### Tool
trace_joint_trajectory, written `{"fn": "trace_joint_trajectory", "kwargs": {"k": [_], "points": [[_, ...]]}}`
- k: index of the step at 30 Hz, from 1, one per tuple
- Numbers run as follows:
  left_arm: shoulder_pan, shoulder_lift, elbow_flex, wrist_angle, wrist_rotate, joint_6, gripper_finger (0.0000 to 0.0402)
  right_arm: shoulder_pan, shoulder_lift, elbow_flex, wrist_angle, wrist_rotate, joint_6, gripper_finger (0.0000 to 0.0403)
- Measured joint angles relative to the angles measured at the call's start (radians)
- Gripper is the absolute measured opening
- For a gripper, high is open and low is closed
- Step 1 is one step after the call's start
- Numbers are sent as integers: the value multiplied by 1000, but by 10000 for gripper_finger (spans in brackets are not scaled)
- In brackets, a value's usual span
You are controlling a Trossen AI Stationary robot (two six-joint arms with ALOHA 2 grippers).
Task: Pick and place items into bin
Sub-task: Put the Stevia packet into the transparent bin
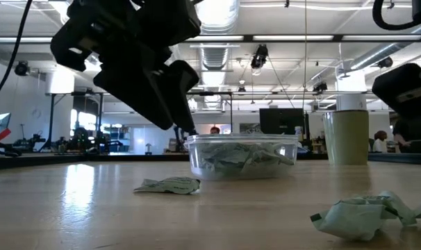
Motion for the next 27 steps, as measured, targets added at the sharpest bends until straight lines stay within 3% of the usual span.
{"fn": "trace_joint_trajectory", "kwargs": {"k": [16,27], "points": [[0,0,-45,42,-10,-74,205,0,106,-1,46,8,15,89],[0,0,-45,52,-10,-73,205,0,103,0,45,36,-74,12]]}}
